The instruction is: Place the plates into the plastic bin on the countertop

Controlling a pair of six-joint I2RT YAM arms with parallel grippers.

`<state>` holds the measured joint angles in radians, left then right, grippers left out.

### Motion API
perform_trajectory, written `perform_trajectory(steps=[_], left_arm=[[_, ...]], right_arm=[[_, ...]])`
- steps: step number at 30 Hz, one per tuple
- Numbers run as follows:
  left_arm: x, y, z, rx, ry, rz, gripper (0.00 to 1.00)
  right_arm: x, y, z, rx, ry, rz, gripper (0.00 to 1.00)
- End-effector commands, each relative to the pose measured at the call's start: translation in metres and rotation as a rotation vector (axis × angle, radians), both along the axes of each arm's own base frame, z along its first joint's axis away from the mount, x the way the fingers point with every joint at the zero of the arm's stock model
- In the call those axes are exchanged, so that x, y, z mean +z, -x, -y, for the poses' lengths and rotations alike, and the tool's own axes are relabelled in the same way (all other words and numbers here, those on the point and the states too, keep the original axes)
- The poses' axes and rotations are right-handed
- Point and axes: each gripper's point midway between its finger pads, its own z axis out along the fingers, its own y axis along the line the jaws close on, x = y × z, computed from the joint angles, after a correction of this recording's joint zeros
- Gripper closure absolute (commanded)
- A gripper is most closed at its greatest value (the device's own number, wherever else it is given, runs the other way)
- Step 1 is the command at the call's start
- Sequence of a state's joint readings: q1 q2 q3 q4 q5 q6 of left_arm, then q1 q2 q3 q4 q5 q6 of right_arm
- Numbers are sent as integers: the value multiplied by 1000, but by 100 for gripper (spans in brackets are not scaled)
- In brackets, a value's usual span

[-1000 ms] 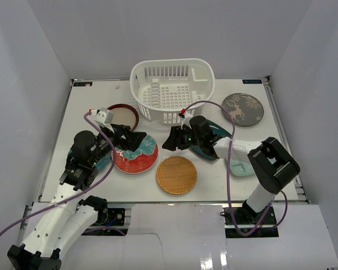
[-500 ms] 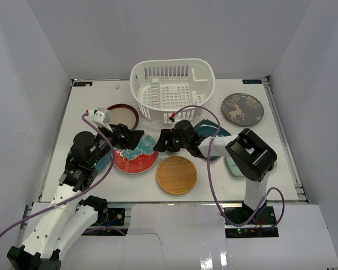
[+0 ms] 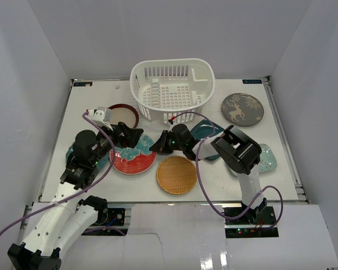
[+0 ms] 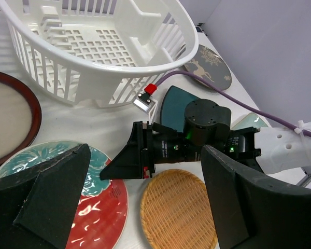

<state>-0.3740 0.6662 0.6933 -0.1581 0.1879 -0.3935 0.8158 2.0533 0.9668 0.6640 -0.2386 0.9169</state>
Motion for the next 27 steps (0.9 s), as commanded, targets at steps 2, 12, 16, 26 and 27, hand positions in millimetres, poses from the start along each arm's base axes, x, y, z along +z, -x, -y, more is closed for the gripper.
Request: perform_trajectory(steps=[2,12,16,26,27], left_arm=[[-1,-3,-7,43,5,-6,2],[10,-5,-25,149,30,28,2],[6,-9,-42,252,30,4,2],[-6,-11,-39,260,61,-70,3],[-8,-12,-35,243,62,-82,4]], right_arm=[[11,12,2,-5,-55,-1,92],[162,26,48,21,-262,264,92],[231,19,71,-2,-299,394,92],[365,-108,161,-341,-248,719,92],[368,-125,163,-357,-200,767,92]])
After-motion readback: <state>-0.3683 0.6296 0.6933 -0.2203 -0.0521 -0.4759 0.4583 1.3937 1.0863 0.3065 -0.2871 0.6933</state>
